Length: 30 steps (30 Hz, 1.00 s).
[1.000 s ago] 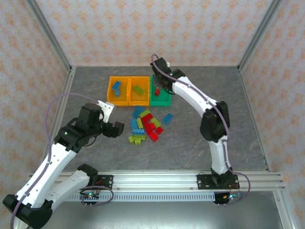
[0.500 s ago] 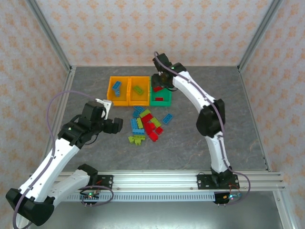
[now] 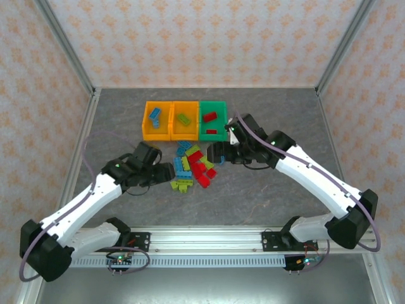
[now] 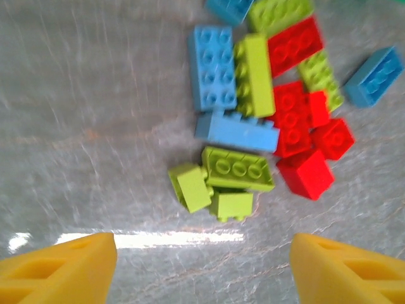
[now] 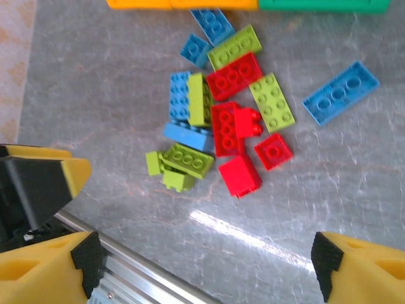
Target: Sort the legos into containers by color
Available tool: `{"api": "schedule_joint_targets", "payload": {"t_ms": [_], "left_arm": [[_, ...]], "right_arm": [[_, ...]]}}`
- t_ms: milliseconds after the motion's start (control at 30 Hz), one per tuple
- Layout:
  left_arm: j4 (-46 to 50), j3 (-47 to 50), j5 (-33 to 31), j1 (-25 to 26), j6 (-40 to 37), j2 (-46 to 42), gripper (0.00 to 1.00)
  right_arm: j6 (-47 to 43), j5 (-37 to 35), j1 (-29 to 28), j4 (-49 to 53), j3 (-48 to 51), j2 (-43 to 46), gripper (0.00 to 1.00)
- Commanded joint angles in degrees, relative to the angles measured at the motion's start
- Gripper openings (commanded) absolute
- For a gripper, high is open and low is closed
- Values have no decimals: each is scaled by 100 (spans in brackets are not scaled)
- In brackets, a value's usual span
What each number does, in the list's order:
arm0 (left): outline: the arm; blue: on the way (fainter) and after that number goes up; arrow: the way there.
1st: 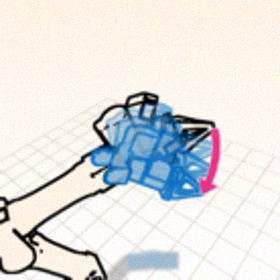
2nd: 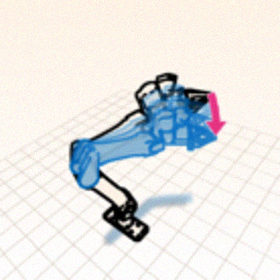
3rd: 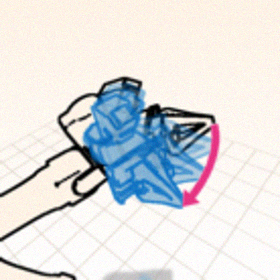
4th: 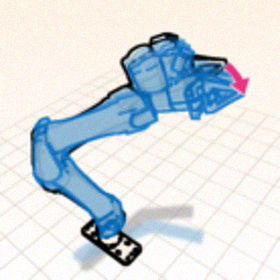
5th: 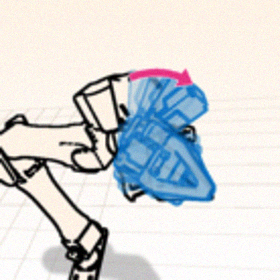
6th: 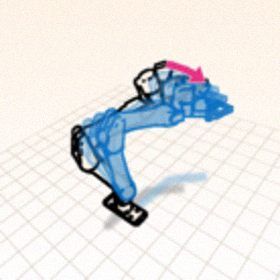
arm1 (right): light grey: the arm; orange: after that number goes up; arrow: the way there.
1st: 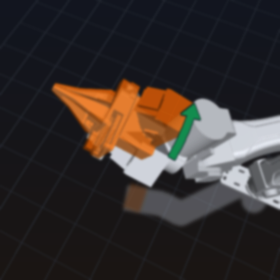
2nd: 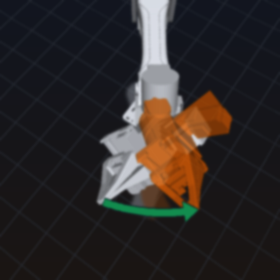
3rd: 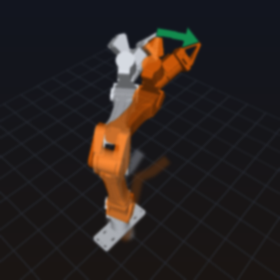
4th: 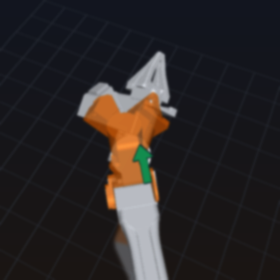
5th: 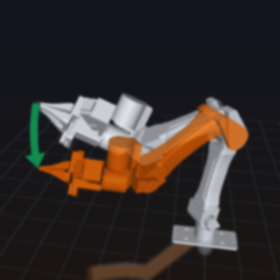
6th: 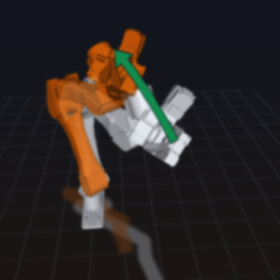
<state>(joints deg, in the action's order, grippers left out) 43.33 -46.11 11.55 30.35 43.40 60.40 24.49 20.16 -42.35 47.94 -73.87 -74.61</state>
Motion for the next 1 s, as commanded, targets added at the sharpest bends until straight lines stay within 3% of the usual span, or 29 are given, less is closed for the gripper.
{"api": "schedule_joint_targets", "payload": {"t_ms": [0,167,533,767,967], "left_arm": [[-686,291,-128,207,1021,448,66],[-1550,467,4,310,1255,1228,57],[-1542,530,-409,311,1023,2132,44],[-1404,898,-490,311,887,1910,33],[-1241,960,-368,308,787,1392,16]], "right_arm": [[411,-224,-10,-140,154,153,88],[259,-338,-10,90,-48,-13,89],[258,-321,-10,96,-97,-92,89],[326,-253,-10,80,-97,-111,89],[249,357,-130,-202,29,-143,89]]}}
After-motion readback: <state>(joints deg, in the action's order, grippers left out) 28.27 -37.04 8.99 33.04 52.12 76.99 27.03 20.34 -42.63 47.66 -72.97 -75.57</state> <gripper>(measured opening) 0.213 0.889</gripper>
